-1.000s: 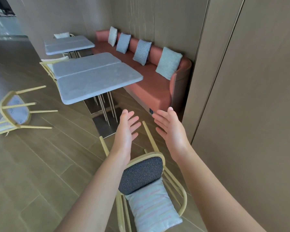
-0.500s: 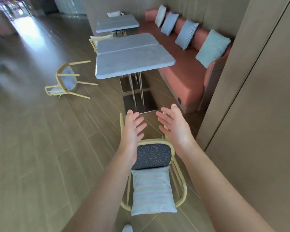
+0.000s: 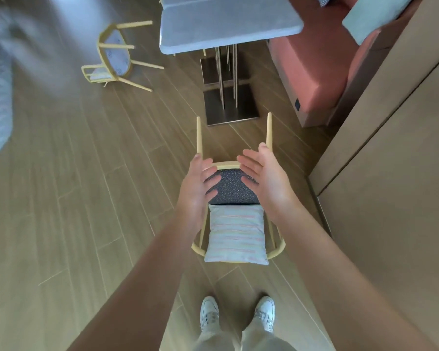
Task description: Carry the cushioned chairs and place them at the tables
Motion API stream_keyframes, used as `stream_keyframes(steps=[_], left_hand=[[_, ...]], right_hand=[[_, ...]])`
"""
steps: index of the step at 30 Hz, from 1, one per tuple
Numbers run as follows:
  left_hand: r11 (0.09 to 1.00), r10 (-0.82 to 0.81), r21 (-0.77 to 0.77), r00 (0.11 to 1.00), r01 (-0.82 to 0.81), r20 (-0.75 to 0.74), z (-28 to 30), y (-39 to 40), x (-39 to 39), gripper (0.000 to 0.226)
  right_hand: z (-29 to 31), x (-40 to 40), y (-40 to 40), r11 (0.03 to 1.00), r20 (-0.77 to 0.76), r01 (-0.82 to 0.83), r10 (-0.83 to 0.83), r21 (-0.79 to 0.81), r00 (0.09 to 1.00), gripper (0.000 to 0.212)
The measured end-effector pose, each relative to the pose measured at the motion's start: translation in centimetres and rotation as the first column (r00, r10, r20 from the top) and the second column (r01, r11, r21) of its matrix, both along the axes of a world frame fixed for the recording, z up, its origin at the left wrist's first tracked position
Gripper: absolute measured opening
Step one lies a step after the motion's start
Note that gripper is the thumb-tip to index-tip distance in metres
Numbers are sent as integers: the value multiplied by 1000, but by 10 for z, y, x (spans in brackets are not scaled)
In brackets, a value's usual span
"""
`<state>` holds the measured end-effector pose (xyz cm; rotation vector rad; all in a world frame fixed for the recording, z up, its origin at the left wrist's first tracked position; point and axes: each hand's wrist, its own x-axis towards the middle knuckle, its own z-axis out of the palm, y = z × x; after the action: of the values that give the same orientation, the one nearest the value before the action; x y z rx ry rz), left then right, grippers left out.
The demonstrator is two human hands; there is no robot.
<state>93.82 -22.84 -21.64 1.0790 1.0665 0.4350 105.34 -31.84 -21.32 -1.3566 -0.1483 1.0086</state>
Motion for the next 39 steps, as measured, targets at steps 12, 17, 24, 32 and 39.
stream_keyframes(steps=[12, 17, 24, 32, 39], left_hand=[[977, -66, -212, 981, 26, -183, -114, 4, -27, 52], [978, -86, -204, 963, 34, -254, -164, 6, -31, 51], [971, -107, -237, 944, 32, -312, -234, -6, -49, 56], [978, -65, -210, 952, 1, -300, -258, -4, -60, 44], [982, -74, -189, 960, 23, -269, -248, 5, -74, 47]], right_hand=[[-112, -34, -6, 991, -137, 49, -66, -126, 988, 41], [-162, -39, -12, 978, -194, 78, -116, -195, 974, 44], [-226, -49, -17, 957, -263, 85, -161, -278, 951, 44], [-263, -78, -14, 952, -308, 60, -157, -300, 938, 44], [-252, -94, -9, 943, -276, 105, -197, -316, 941, 43]])
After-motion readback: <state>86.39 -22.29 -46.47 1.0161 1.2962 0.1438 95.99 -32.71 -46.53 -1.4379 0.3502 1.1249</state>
